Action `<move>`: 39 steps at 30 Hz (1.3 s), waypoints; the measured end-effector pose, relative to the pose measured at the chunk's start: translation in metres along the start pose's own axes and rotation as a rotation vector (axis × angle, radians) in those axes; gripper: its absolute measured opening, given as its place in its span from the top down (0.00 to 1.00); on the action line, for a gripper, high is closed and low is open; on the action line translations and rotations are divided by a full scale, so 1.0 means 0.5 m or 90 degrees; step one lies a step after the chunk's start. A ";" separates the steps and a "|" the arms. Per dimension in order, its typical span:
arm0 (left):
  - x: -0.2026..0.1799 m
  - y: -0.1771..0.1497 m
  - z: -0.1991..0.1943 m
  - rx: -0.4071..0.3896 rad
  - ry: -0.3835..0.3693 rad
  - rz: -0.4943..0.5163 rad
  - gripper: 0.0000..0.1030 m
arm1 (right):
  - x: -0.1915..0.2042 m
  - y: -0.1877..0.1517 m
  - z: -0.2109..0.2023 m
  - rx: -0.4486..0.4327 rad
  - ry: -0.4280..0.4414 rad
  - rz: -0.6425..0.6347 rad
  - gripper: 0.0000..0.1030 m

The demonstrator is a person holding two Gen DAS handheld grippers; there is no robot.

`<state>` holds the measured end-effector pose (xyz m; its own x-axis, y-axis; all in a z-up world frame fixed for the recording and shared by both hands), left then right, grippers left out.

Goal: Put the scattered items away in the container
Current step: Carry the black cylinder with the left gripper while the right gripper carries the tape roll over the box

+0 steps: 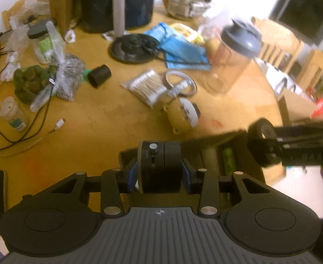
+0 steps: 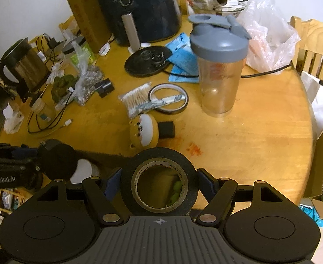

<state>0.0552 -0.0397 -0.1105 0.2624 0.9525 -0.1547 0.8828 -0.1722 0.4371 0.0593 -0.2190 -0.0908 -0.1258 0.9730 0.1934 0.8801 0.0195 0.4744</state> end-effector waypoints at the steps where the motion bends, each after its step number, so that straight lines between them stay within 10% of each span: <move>1: -0.005 -0.007 0.005 0.006 0.000 0.014 0.62 | 0.002 -0.004 0.003 0.003 0.002 -0.002 0.27; 16: -0.063 -0.074 0.045 0.069 -0.009 0.191 0.62 | 0.009 -0.033 0.018 0.032 0.010 -0.002 0.27; 39: 0.024 -0.114 0.103 0.194 0.065 -0.023 0.55 | 0.021 -0.058 0.038 0.060 0.004 -0.036 0.27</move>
<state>0.0284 -0.0314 -0.1829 0.2018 0.9770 -0.0690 0.9709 -0.1903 0.1452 0.0413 -0.2048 -0.1190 -0.1793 0.9682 0.1744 0.9106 0.0963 0.4018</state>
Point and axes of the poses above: each gripper's, at about its wrist camera, not at the fingertips, and z roughly the way its jaws point, x to its left, y to its top, the point moved 10 cm from there along z, roughly the way its jaws point, and after that the axes turned 3 degrees about -y, right-handed, at the moved point
